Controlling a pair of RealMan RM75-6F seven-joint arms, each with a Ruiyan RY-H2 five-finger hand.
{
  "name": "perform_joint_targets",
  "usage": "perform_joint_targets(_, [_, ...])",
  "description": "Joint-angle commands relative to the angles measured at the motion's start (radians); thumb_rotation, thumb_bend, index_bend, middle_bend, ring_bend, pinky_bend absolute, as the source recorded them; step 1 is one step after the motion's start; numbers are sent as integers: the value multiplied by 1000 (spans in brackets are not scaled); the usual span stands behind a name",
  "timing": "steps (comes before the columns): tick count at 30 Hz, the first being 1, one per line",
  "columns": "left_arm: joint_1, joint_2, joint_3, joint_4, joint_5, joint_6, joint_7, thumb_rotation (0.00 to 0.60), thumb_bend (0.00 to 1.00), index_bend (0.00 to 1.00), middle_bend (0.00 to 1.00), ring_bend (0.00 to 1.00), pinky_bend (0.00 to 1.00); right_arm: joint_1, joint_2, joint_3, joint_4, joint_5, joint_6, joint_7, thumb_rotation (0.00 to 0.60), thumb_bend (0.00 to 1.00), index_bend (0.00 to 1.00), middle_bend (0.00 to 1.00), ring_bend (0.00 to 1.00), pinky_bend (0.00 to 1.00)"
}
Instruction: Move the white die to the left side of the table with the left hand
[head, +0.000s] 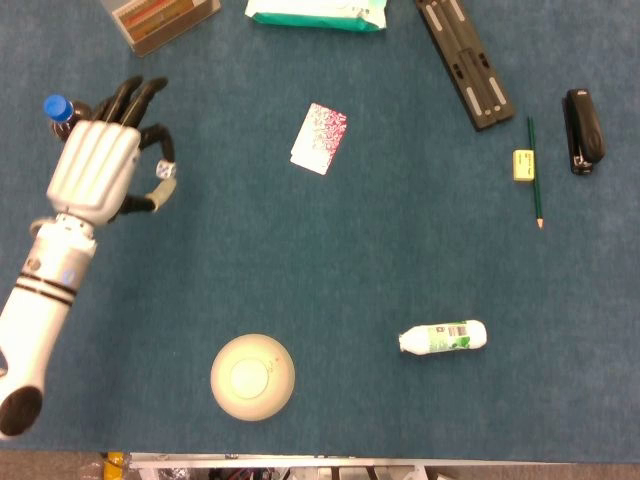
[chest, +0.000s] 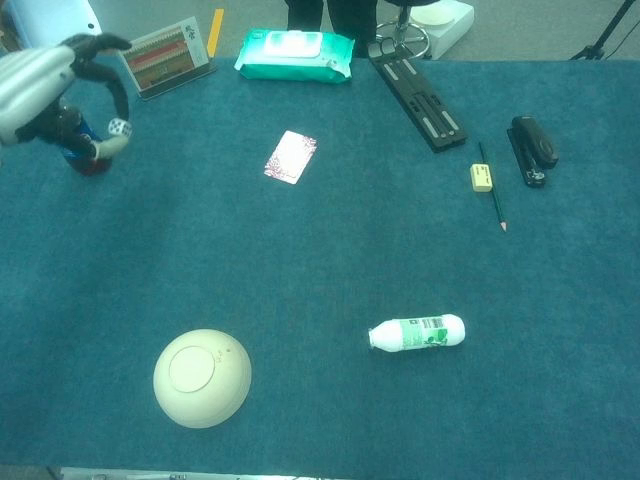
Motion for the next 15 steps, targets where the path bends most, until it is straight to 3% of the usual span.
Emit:
perform_joint_targets(1, [44,-33,37,32,29,10,-55,600,297,609,84,13,177,0,-7,-2,6,3,-5,0,600,109,358,405,297,326])
perform_joint_targets(7, [59,-74,32,77,61,1,-106,600,296,609,86,13,177,1,-13,-3,16,8,-15,3,600,109,358,405,297,326])
perform_joint_targets(10, [48,-45,-38,22,113,71,-120,600,297,603,89,13,177,0,-15,-3,23,12,-22,7,600,110,358,405,297,326])
perform_joint_targets(13, [55,16,-83,-75,161,139,-115,597,296,476,76,10,177,-2,-18,-2,30,13,-20,19,600,110,358,405,297,326])
perform_joint_targets(15, [65,47,-78,-122,159,136,-110,544,292,335,56,2,177,-5,-20,-3,34,11,-18,25,600,109,358,406,297,326])
